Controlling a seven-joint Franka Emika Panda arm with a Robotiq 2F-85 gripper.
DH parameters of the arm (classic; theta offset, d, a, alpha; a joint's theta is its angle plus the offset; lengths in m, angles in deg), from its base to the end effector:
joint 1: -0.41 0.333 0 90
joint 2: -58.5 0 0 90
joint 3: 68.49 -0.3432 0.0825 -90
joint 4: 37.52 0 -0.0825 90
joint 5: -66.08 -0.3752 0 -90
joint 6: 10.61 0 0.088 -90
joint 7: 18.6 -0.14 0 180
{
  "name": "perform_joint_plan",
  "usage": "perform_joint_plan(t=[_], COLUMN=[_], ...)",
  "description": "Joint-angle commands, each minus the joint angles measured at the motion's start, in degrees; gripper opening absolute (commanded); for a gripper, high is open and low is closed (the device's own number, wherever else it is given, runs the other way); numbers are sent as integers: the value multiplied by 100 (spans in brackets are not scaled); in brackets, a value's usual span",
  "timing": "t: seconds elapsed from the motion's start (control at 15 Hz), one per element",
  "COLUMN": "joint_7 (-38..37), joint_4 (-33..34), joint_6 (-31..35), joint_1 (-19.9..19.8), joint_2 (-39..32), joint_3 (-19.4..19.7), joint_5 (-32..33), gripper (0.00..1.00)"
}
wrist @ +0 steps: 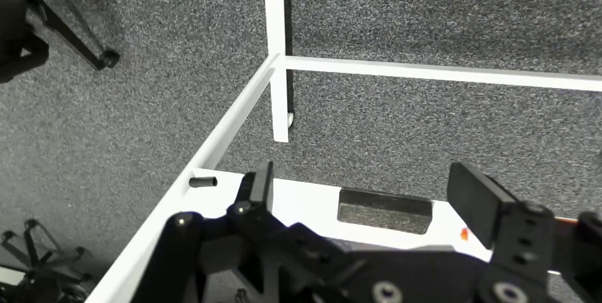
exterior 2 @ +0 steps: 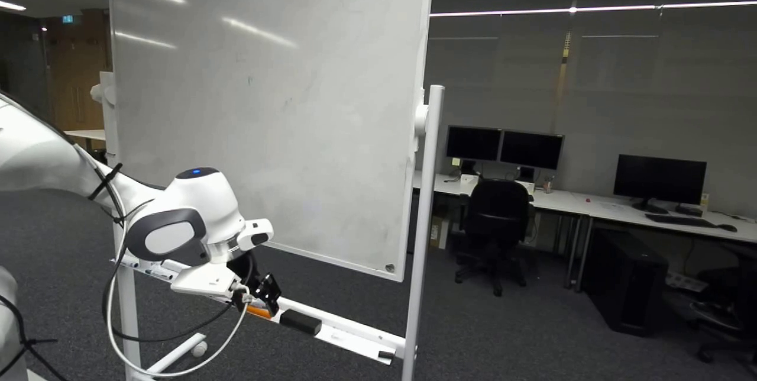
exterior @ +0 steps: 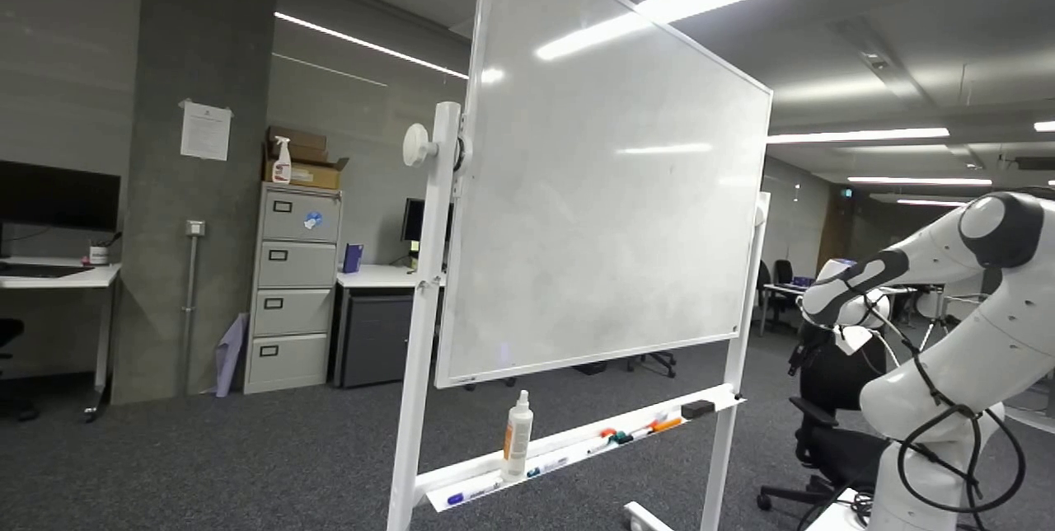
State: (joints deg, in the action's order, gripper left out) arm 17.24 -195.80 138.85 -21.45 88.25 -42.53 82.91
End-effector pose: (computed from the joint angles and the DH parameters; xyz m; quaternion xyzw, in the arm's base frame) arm 0.2633 -0.2757 0.3853 0.9853 0.0179 0.1380 0.0991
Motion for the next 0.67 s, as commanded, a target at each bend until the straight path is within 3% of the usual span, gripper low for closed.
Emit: perform_joint_plan(t=[0.0, 0.33, 0.4, 0.6], joint_7=[1007, 1572, 1376, 1401], joint_4=[44, -240, -74, -151], joint_6=[-307, -239, -117, -131], joint_1=[221, 253, 192, 223], joint_2=[603, 1227, 822, 1017], joint_3=[269, 119, 125, 88], joint_5=[-73, -41, -54, -47], gripper=[100, 100, 100, 100])
